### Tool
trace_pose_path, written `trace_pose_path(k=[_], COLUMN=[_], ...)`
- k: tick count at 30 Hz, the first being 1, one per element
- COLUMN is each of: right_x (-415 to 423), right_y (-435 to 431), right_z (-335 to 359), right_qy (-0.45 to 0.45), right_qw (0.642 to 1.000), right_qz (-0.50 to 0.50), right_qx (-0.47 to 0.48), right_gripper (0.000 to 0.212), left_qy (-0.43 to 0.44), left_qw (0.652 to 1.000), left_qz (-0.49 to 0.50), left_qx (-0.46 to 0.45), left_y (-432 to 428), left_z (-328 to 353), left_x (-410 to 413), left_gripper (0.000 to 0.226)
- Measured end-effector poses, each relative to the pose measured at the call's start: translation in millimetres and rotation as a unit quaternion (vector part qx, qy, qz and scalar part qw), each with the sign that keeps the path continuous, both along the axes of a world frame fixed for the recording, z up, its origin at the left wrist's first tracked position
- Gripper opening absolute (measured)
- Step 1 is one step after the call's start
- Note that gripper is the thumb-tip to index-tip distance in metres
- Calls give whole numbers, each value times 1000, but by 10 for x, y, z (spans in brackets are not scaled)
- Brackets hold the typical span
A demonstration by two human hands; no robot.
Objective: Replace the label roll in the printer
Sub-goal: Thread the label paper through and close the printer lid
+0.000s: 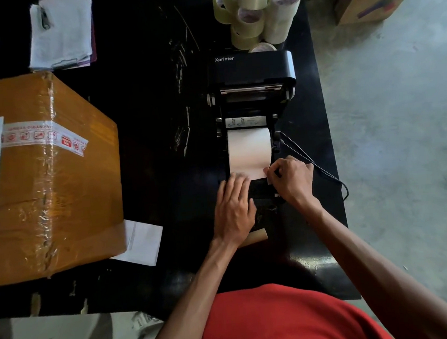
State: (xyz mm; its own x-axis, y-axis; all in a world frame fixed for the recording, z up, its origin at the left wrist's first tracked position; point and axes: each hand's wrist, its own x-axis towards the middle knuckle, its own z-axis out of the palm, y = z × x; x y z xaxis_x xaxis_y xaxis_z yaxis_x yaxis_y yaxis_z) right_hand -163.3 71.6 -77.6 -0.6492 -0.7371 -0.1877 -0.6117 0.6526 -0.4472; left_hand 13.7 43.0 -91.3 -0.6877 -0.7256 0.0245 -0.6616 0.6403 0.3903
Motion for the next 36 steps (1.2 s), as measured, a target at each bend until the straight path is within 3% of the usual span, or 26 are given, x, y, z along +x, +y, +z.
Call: trace_pose_path(k=[5, 10, 16, 30, 36], right_x=[51, 254, 313, 224, 92], right_y=[88, 442, 496, 396, 231], right_z=[28, -78, -76, -7, 46], right_qy=[68, 159, 163, 171, 204], right_qw=[997, 965, 958, 965, 934], right_qz=[26, 196, 225, 200, 292], right_qx=[-31, -67, 67, -25, -15], right_gripper=[21, 37, 54, 15, 4], left_qy=[-62, -55, -59, -39, -72], left_qw=[997, 998, 997, 998, 997], left_qz=[-33, -38, -44, -48, -39], left_qx=[31, 20, 28, 20, 6], left_y=[29, 41, 49, 22, -68], left_z=[-83, -102, -79, -1, 79], left_x=[17, 22, 25, 62, -77], left_gripper=[61, 59, 59, 54, 40])
